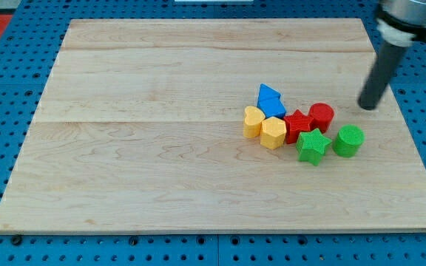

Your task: Push the red circle closer to the blue cube

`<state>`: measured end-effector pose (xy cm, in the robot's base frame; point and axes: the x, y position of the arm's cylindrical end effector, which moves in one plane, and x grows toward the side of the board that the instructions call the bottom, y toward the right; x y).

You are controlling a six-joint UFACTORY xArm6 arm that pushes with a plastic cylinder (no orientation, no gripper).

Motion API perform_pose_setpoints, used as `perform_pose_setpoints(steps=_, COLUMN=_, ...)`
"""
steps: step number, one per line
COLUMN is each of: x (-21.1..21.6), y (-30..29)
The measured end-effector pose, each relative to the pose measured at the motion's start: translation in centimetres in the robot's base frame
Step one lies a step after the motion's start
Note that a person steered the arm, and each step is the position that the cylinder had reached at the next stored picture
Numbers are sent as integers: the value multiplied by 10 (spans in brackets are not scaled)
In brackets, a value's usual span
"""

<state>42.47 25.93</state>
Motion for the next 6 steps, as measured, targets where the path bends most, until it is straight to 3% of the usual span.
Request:
perform_pose_setpoints(steps=1, x=23, y=-11)
perform_pose_setpoints(steps=3, x=25, y=-63)
perform_pose_setpoints(steps=6, x=22, y=-74)
